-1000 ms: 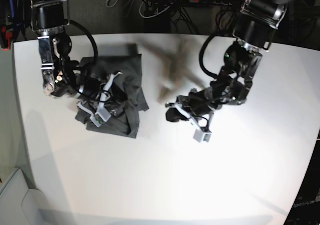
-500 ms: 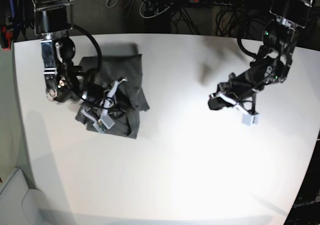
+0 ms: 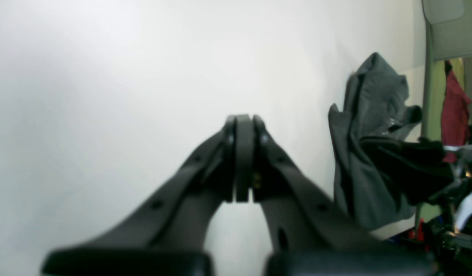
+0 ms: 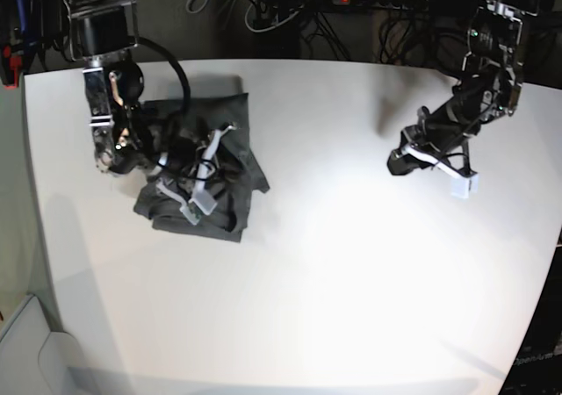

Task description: Layout the t-shirt on the table in an organized manner, then fold the t-shirt properly

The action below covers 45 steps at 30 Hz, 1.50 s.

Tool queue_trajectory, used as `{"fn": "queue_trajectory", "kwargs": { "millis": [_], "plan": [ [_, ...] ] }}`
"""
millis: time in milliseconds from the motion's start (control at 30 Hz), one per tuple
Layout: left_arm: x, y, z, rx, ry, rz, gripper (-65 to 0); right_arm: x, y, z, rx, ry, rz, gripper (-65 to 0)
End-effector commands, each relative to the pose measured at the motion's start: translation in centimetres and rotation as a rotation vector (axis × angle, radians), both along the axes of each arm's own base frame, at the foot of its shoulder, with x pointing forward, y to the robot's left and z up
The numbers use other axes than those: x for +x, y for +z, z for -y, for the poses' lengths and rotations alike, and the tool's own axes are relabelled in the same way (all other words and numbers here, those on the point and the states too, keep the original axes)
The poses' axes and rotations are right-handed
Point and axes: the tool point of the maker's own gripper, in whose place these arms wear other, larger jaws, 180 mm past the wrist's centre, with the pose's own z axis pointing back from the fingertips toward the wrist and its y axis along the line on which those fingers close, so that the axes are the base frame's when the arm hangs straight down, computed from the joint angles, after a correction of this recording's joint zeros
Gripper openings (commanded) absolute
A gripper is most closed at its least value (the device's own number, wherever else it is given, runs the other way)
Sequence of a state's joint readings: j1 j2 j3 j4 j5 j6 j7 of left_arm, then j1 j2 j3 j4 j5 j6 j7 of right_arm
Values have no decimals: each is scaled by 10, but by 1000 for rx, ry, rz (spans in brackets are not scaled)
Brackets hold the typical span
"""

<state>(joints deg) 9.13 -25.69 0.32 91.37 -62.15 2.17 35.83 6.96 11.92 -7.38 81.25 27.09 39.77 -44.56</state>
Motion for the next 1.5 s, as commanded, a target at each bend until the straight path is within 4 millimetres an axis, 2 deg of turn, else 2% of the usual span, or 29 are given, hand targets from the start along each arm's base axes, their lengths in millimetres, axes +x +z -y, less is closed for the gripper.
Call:
{"fn": "queue_trajectory", "kwargs": {
  "millis": [0, 67, 167, 433, 600, 700, 833, 1067, 1167, 1300, 1467],
  "plan": [
    [5, 15, 1, -25, 11, 33, -648, 20, 36, 10, 22, -20, 114, -625],
    [2, 16, 2, -26, 10, 34, -648, 17, 48, 19, -11, -27, 144, -625],
    [1, 17, 2, -27, 6, 36, -648, 7, 53, 30, -45, -48, 151, -625],
    [-9, 11, 1, -17, 2, 14, -648, -51, 12, 28, 4, -69, 38, -625],
    [-15, 5, 0, -16, 2, -4, -648, -65, -18, 31, 46, -109, -42, -625],
    [-19, 2, 1, -16, 2, -15, -648, -68, -24, 34, 40, -115, -62, -626],
    [-31, -6, 0, -16, 1, -47, -648, -71, -20, 36, 35, -113, -50, -627],
    [-58, 7, 6, 13, -62, -42, -648, -80, 41, 34, 7, -72, 128, -626],
    [-75, 7, 13, 9, -84, -61, -648, -95, 52, 32, 3, -66, 144, -626],
    [-105, -6, 17, 47, -112, -113, -648, -127, 44, 40, -14, -85, 88, -627],
    [-148, -19, 27, 124, -149, -159, -648, -167, 24, 74, -75, -166, -22, -629]
  ]
}}
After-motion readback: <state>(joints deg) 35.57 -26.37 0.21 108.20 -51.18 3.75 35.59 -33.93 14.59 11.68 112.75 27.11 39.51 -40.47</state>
